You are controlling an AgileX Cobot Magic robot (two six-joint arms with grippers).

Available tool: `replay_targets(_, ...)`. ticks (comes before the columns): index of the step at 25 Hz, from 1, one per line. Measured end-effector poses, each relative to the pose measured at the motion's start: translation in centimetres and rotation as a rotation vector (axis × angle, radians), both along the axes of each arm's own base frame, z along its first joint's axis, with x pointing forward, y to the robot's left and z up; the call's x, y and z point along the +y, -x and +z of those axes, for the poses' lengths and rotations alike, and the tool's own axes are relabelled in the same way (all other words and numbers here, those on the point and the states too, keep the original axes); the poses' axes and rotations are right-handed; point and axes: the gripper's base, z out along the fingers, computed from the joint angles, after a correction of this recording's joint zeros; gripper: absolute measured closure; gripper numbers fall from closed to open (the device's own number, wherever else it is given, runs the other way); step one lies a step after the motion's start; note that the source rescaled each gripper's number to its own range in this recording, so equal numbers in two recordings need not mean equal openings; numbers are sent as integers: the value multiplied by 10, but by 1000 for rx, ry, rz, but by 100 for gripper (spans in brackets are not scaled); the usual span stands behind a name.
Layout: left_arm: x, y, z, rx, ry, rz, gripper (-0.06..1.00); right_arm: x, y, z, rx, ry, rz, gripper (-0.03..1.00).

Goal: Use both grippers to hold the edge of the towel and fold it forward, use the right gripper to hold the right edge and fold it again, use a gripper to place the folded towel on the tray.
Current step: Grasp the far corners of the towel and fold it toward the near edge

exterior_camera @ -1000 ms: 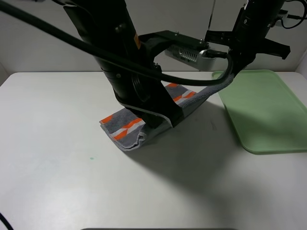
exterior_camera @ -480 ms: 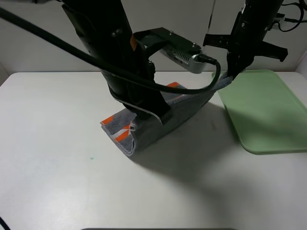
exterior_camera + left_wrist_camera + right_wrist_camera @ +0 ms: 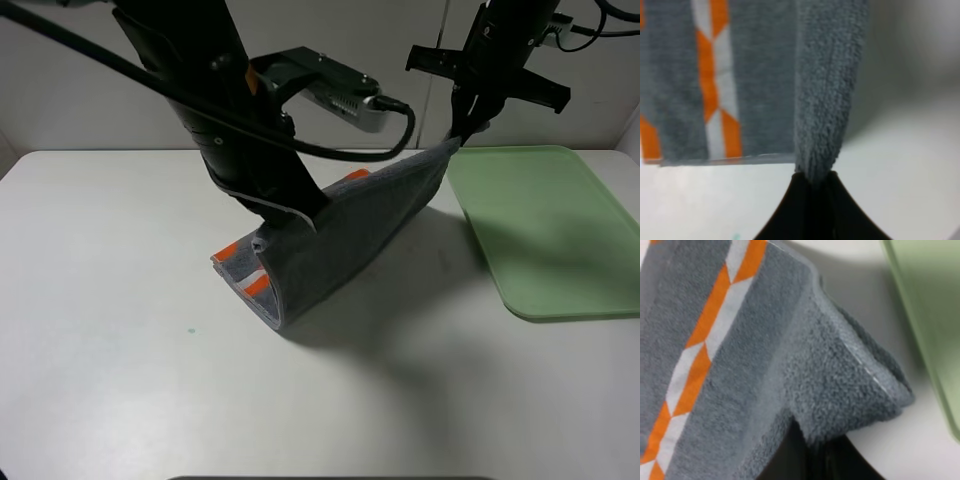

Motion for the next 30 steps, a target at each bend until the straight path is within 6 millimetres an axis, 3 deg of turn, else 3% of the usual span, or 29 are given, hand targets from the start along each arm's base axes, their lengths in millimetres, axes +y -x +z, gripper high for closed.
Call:
replay_targets(5, 16, -16, 0, -9, 0, 45, 94, 3, -5, -8, 23, -17, -12, 97)
replay_targets(11, 21, -21, -1, -9, -2, 59, 94, 13, -17, -16, 24, -46, -10, 97)
replay_targets(23, 24, -23, -35, 50, -61, 56, 94, 35, -30, -32, 22, -38, 28, 97)
replay_targets(30, 40, -36, -39, 35, -45, 112, 94, 39, -37, -36, 21, -55, 19, 97)
